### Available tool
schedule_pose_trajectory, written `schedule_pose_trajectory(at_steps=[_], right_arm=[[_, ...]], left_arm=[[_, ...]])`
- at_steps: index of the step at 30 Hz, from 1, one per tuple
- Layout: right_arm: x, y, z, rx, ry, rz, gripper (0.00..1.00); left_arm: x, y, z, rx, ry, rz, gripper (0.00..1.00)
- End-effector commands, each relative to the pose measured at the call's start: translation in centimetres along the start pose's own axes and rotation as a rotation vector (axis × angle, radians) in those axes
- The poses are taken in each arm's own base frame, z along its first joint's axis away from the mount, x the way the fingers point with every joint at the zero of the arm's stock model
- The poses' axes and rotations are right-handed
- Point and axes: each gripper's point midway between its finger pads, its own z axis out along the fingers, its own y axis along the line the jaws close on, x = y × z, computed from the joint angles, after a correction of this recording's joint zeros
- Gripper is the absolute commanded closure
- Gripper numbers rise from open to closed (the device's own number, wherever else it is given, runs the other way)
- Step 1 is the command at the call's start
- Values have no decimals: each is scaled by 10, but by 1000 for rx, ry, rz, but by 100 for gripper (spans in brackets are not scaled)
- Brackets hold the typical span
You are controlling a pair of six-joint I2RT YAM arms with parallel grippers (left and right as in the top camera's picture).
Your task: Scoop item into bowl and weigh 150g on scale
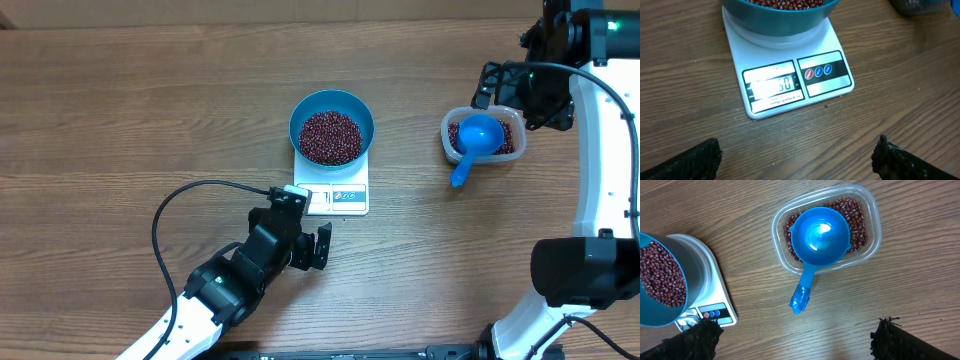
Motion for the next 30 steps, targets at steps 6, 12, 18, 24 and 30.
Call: schedule_pose_trajectory(at_steps=[6, 12, 18, 24, 30], right_arm=[[-4, 0, -18, -6, -60, -6, 0], [-4, 0, -18, -6, -60, -6, 0], [-4, 0, -18, -6, -60, -6, 0], [-4, 0, -18, -6, -60, -6, 0], [-4, 0, -18, -6, -60, -6, 0]], left_arm=[[-27, 14, -21, -18, -110, 220, 0], [-59, 55, -51, -52, -237, 227, 0], [-72, 82, -82, -117, -373, 175, 0], [-70, 99, -100, -166, -576, 171, 0], [-67, 111, -116, -225, -866, 210, 0]])
